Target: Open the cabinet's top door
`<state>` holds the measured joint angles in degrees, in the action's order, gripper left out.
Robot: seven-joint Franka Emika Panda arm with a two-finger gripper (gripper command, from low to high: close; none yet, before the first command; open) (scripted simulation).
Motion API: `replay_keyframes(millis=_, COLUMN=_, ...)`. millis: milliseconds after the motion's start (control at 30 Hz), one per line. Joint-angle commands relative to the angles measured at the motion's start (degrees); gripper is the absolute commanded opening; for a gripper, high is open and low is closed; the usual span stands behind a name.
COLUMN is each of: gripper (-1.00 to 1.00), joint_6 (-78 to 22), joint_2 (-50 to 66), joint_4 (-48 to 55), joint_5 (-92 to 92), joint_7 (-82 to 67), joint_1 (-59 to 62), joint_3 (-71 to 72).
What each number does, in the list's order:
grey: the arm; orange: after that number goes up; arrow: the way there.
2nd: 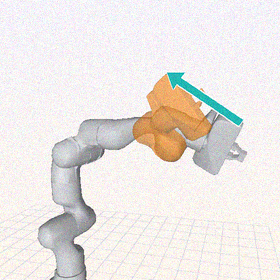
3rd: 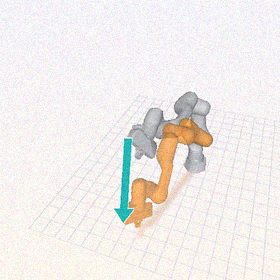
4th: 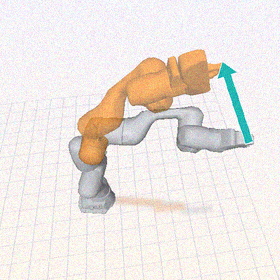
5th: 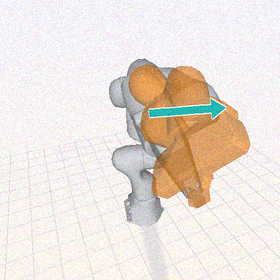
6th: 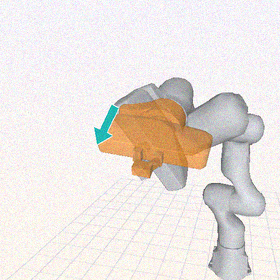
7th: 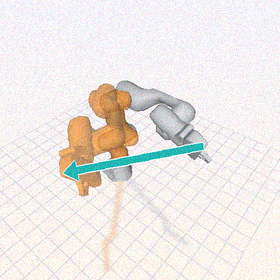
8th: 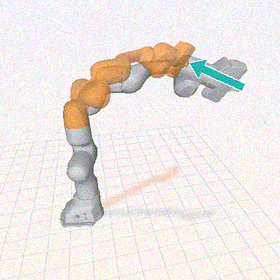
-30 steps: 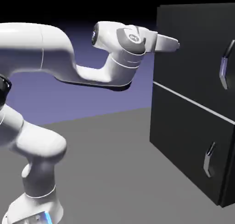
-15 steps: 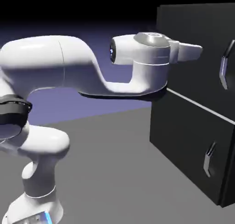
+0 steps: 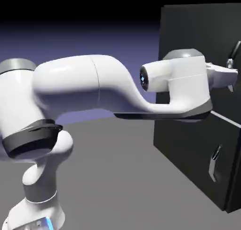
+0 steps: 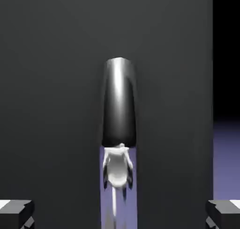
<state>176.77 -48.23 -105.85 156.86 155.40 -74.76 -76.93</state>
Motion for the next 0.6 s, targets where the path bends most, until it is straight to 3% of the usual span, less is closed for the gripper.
replay_keyframes(millis=0, gripper=0.0, joint_6=-0.02, joint_2=0.32, joint_4=1.48, joint_5=-0.06, joint_7=-0.13, joint_1=-1.95, joint_3=-1.29)
replay_keyframes(millis=33, gripper=0.0, joint_6=-0.03, joint_2=0.5, joint_4=2.34, joint_5=-0.1, joint_7=-0.2, joint_1=-3.08, joint_3=-2.05)
replay_keyframes(millis=67, gripper=-1.0, joint_6=-0.03, joint_2=0.5, joint_4=2.34, joint_5=-0.1, joint_7=-0.2, joint_1=-3.08, joint_3=-2.05)
replay_keyframes(millis=567, gripper=-1.0, joint_6=-13.34, joint_2=1.36, joint_4=-21.44, joint_5=-8.72, joint_7=0.36, joint_1=25.99, joint_3=19.56)
